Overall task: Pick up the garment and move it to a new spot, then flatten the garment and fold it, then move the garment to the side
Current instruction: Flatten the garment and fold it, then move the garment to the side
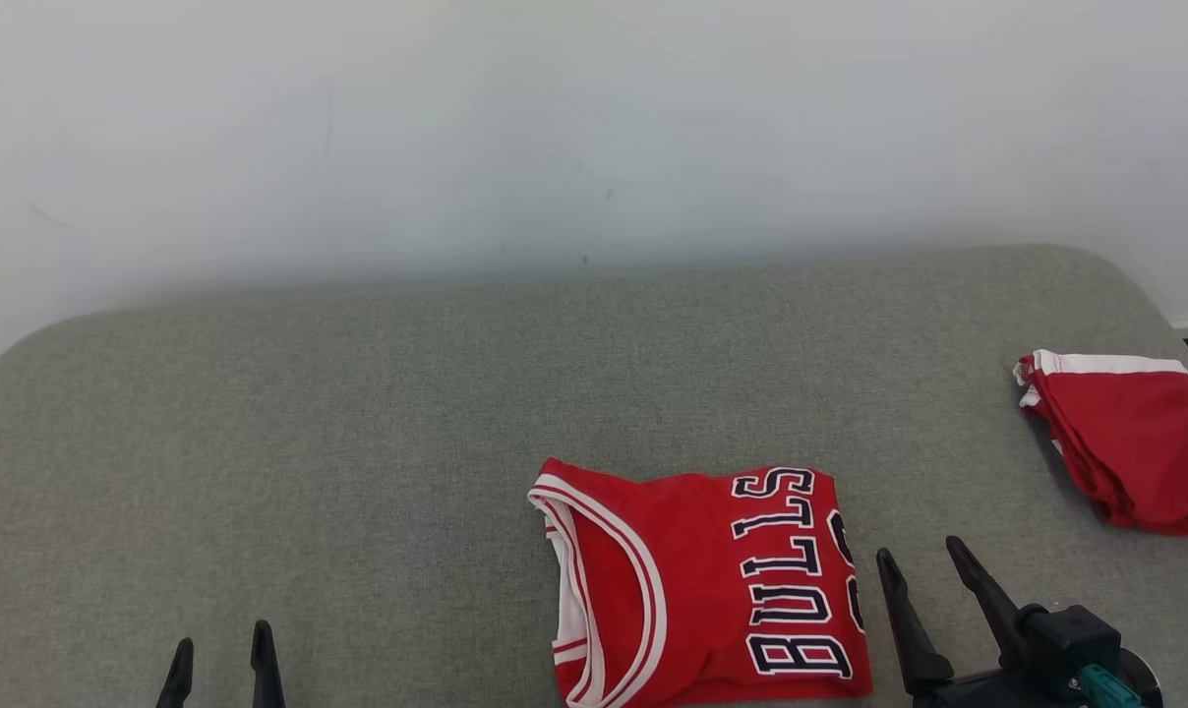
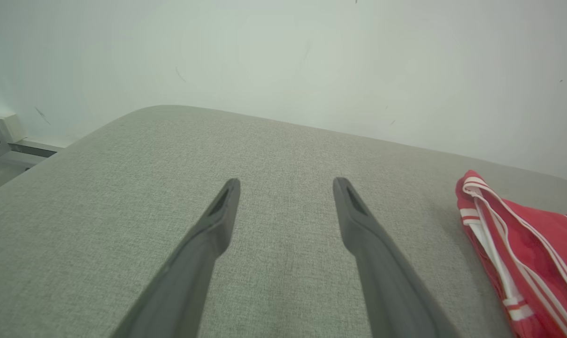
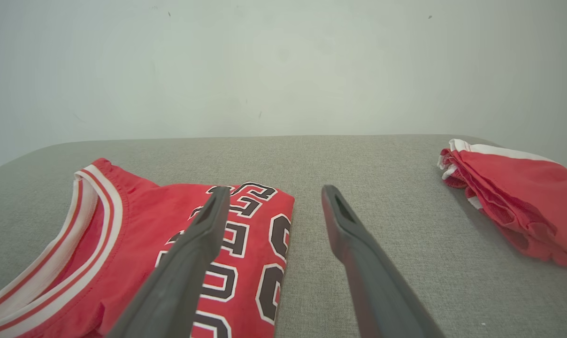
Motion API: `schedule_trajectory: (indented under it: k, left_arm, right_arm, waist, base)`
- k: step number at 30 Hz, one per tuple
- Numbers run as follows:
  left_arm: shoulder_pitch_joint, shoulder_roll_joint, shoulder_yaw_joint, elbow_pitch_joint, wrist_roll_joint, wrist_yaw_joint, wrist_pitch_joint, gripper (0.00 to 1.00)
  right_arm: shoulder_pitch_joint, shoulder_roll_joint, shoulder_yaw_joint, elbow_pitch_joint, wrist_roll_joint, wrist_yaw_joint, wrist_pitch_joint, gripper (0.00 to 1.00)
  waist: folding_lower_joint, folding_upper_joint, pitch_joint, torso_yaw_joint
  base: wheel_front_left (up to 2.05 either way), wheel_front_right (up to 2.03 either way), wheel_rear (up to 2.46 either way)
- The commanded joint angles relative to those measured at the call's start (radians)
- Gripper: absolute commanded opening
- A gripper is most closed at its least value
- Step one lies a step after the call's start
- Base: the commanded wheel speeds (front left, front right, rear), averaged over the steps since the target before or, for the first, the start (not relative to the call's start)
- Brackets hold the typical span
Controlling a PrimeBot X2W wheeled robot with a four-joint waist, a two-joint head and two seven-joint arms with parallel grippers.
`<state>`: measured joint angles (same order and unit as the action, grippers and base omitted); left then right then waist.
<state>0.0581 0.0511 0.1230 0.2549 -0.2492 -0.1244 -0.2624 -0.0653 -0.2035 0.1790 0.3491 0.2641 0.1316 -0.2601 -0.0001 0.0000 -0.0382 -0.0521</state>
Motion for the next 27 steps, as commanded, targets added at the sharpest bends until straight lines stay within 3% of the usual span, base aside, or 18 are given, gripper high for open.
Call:
schedule_trajectory:
  k: [1,10,21,27]
  left_arm:
    - [-0.009,-0.001,0.000,-0.006,0.001,-0.004,-0.003,1.00]
    - [-0.010,-0.001,-0.006,-0.017,0.003,-0.006,-0.003,1.00]
    - [-0.017,-0.002,-0.046,-0.034,-0.013,0.006,-0.003,1.00]
    - [-0.026,-0.001,-0.075,-0.047,-0.024,0.016,-0.003,1.00]
  right_arm:
    - [-0.002,-0.002,0.000,0.002,0.008,-0.002,-0.004,1.00]
    - [-0.030,-0.015,0.012,-0.013,0.006,-0.002,0.058,1.00]
    - [-0.094,-0.066,-0.030,-0.084,0.146,-0.002,0.693,1.00]
    - [-0.124,-0.051,-0.111,-0.108,0.139,-0.002,0.862,1.00]
  waist:
    - [0.0001,0.0000,0.002,0.000]
    - [0.0001,0.0000,0.014,0.003]
    - [0.0001,0.0000,0.057,0.048]
    - [0.0001,0.0000,0.096,0.086]
  base:
    - [0.00,0.00,0.00]
    - [0.00,0.00,0.00]
    - [0.00,0.00,0.00]
    - [0.00,0.00,0.00]
